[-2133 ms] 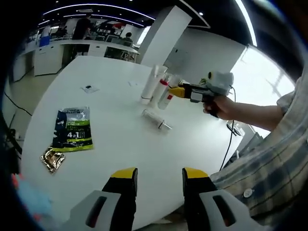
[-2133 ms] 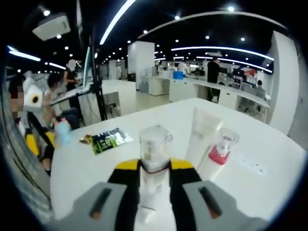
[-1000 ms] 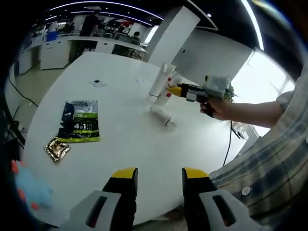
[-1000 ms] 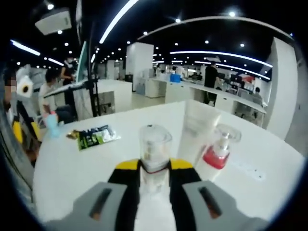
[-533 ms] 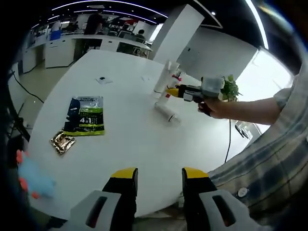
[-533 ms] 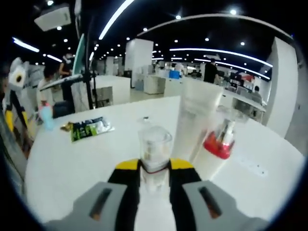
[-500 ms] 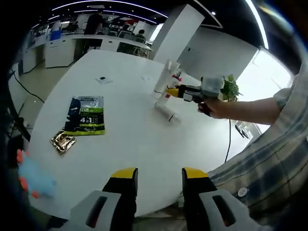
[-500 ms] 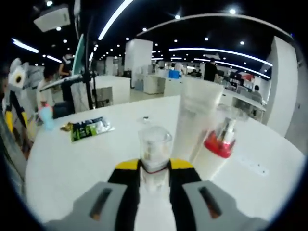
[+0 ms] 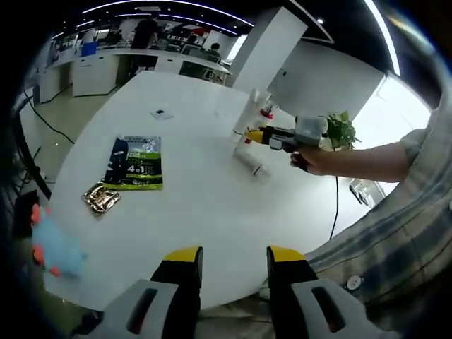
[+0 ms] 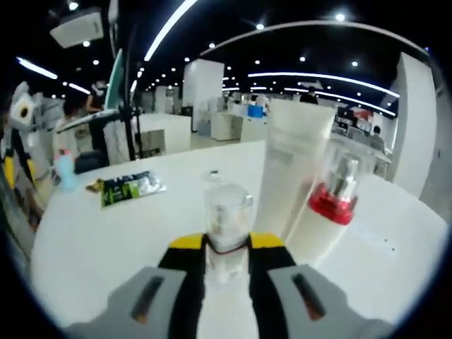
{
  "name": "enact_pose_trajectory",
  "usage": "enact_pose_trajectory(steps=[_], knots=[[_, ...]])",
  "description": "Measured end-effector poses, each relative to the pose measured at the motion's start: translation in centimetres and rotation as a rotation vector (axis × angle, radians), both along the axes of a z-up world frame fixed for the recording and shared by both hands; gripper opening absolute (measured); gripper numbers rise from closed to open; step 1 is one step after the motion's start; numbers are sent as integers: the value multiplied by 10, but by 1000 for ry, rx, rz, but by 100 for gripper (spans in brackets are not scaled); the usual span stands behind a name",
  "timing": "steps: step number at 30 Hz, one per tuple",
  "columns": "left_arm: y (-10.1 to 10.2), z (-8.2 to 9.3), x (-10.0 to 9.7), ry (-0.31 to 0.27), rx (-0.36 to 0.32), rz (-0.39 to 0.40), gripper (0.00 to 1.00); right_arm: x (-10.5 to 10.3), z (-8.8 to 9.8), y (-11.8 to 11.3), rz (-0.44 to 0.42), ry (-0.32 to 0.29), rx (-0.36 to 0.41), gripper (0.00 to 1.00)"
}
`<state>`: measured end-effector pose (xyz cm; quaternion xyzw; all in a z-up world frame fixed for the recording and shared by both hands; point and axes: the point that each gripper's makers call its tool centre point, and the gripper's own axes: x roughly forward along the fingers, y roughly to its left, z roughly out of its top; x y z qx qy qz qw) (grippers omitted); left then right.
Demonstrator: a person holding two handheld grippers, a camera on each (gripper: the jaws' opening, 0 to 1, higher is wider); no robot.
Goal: Arrange the skincare products in the storage area until every visible bottle or jar stands upright without overlapping.
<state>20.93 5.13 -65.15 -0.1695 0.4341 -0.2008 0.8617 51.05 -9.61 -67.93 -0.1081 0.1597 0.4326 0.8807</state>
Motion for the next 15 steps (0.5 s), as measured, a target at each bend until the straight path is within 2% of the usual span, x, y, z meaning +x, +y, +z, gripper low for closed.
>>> enact_pose_trajectory(steps=[4, 15], knots=[[-1, -1, -1, 0, 1, -6, 37, -2, -3, 0, 4, 19, -20, 18], [4, -2, -8, 2, 3, 9, 37, 2, -2, 5, -6, 22, -33, 18]])
